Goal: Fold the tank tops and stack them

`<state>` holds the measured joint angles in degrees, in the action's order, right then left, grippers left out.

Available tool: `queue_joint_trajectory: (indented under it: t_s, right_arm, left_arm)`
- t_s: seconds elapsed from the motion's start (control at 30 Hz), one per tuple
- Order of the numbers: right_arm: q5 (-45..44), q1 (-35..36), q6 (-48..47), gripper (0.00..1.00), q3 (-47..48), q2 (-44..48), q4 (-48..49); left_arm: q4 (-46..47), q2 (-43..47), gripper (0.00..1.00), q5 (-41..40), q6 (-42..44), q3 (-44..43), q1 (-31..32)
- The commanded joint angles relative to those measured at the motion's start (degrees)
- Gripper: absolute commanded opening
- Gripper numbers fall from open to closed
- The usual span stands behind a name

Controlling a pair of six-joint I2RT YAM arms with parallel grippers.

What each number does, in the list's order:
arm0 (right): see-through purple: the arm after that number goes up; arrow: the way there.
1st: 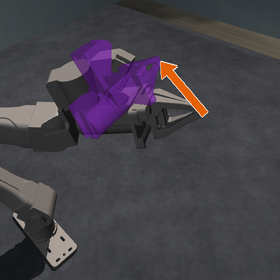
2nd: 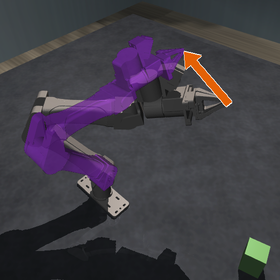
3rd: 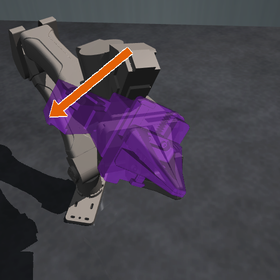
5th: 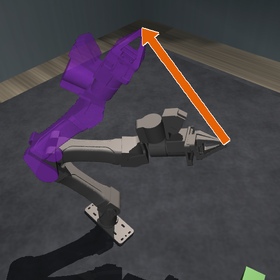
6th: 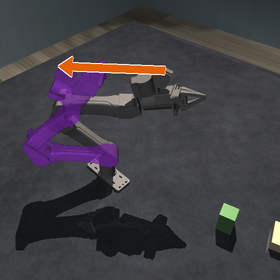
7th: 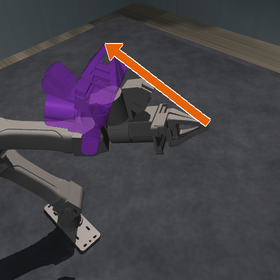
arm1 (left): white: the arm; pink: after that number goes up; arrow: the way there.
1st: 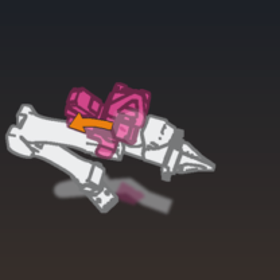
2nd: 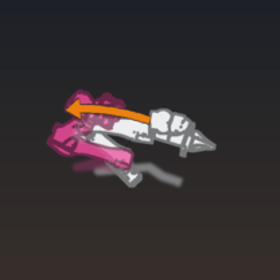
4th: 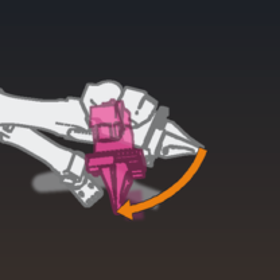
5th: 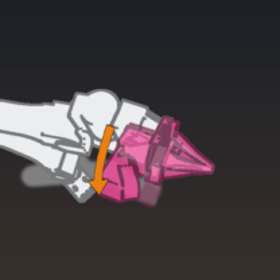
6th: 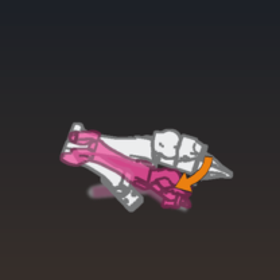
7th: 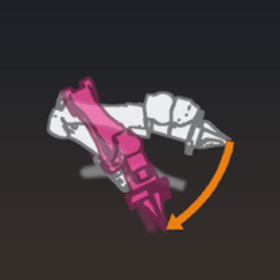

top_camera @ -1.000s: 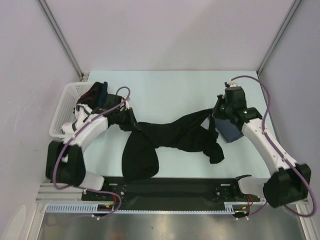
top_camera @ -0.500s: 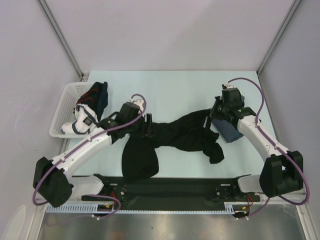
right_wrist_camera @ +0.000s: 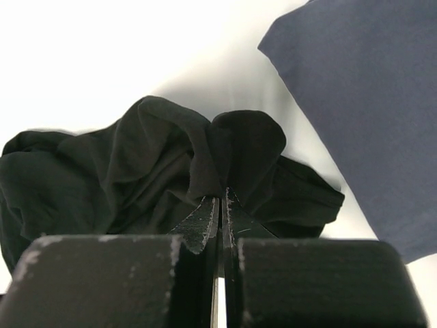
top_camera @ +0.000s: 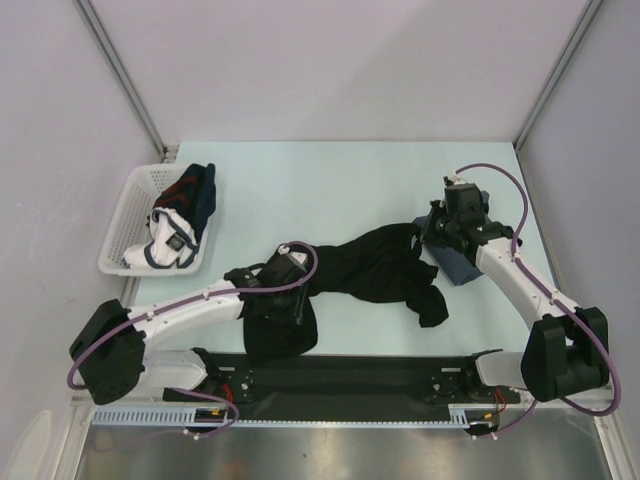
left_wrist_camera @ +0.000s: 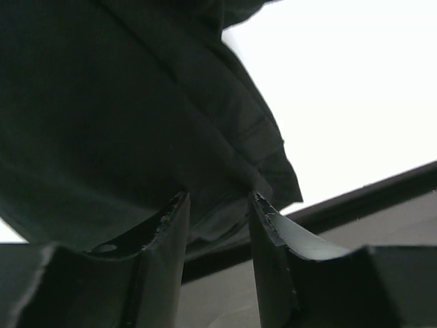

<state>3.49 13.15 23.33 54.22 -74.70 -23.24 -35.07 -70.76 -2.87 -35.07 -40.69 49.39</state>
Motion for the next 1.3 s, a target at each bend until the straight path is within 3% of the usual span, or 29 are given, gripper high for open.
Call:
queue_joint_trajectory:
  t_s: [0.0, 0.1, 0.23, 0.4, 0.5, 0.53, 0.6, 0.63, 0.7, 0.9, 1.03, 1.17, 1.27]
  right_arm:
    - [-0.23, -0.23, -0.74, 0.00, 0.01, 2.45, 1.19]
    - [-0.41, -0.31, -0.83, 0.00, -0.60, 2.80, 1.36]
    - [-0.32, -0.31, -1.18, 0.00, -0.95, 2.45, 1.36]
    - [0.38, -0.23, -0.92, 0.00, -0.95, 1.84, 1.89]
    - [0.56, -0.31, -0.83, 0.00, -1.13, 1.48, 2.06]
    - [0.73, -0.31, -0.83, 0.00, -1.13, 1.48, 2.06]
    - [0.73, -0.31, -0.92, 0.00, -1.22, 1.48, 2.06]
    - [0.65, -0.31, -0.92, 0.00, -1.39, 1.57, 1.98]
    - [0.56, -0.31, -0.92, 0.00, -1.39, 1.75, 1.89]
    - [0.38, -0.23, -1.18, 0.00, -1.39, 2.45, 1.27]
    - [0.91, -0.23, -0.92, 0.00, -2.18, 4.55, 0.57]
    - [1.88, 2.22, 2.23, 0.00, -6.74, 10.00, 0.13]
    - [-6.79, 4.42, 12.05, 0.00, -13.85, 16.84, -2.76]
  left_arm:
    - [4.48, -2.09, 0.42, -0.82, -1.05, -0.79, 0.10]
    - [4.83, -3.59, 0.41, -0.91, -1.05, -1.58, 0.18]
    - [4.84, -2.46, 0.61, -0.73, -1.23, -1.68, 0.18]
    - [4.22, -1.48, 0.63, -1.17, -1.32, -2.38, 0.27]
    - [5.01, -2.27, 0.47, -1.26, -1.23, -2.47, 0.27]
    - [5.10, -3.32, 0.35, -1.26, -1.14, -2.47, 0.27]
    - [5.36, -4.90, 0.23, -1.34, -0.97, -2.56, 0.19]
    - [5.28, -5.17, 0.10, -1.43, -0.97, -2.56, 0.18]
    - [4.31, -5.27, 0.00, -2.83, -1.05, -2.82, 0.27]
    - [-2.36, 1.31, 0.00, -6.79, -0.44, -5.88, -1.04]
    - [-6.58, 8.96, 0.00, -6.01, 2.63, -8.09, -9.90]
    - [-6.33, 19.15, 0.00, -3.72, 3.87, -9.50, -26.23]
    - [-7.37, 24.17, 0.00, -4.51, 4.30, -11.60, -33.79]
